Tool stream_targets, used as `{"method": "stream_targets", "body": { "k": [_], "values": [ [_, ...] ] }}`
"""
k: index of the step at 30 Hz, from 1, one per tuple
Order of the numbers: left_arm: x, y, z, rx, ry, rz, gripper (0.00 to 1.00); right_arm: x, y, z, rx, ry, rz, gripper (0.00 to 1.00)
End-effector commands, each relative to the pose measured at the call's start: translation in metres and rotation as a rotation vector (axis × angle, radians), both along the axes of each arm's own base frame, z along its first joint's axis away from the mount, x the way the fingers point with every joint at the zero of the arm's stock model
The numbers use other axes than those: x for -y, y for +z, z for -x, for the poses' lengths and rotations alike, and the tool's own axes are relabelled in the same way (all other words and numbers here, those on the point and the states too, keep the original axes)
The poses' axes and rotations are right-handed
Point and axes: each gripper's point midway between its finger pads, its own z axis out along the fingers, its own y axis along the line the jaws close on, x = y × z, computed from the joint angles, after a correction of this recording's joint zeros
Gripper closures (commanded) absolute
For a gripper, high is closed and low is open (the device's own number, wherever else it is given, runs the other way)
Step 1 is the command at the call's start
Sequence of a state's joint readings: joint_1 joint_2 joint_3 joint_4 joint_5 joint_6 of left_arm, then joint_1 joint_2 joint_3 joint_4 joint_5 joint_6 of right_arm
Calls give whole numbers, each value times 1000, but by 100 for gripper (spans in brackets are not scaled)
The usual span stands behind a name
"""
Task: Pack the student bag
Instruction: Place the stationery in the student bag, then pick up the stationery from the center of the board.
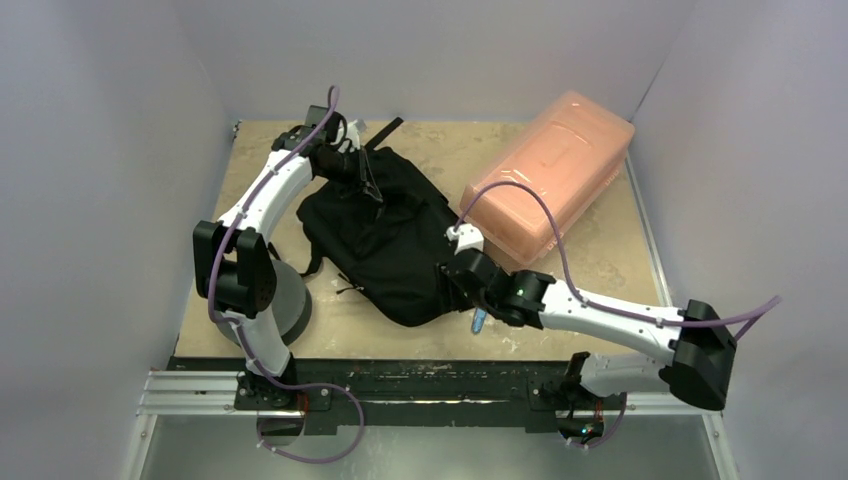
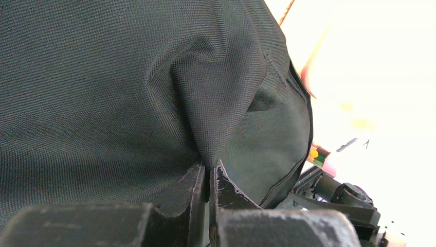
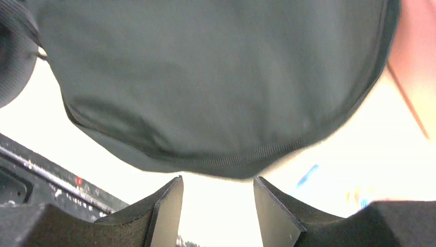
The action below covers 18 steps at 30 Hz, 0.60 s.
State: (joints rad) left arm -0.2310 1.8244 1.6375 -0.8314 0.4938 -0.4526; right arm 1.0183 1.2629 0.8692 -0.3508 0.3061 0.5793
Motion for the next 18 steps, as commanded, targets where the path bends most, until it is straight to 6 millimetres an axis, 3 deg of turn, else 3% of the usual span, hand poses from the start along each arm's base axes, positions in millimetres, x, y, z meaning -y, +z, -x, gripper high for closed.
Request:
{"method": "stream_targets", "body": {
  "k": [1, 3, 6, 11, 14, 18],
  "values": [
    [4, 23, -1, 54, -12, 44, 100, 44, -14, 37, -80, -188, 21, 43],
    [4, 22, -1, 53, -13, 41, 100, 49, -17, 49, -110, -214, 5, 43],
    [3, 20, -1, 50, -13, 36, 100, 70, -11, 51, -99, -272, 42, 40],
    [3, 20, 0, 50, -13, 33, 100, 94, 38, 37, 24, -344, 48, 29],
    [3, 20, 1, 48, -14, 34, 100, 125, 65, 25, 126, -454, 90, 18],
    [3, 21, 2, 51, -15, 36, 100, 156, 77, 15, 167, -549, 115, 12]
  ]
}}
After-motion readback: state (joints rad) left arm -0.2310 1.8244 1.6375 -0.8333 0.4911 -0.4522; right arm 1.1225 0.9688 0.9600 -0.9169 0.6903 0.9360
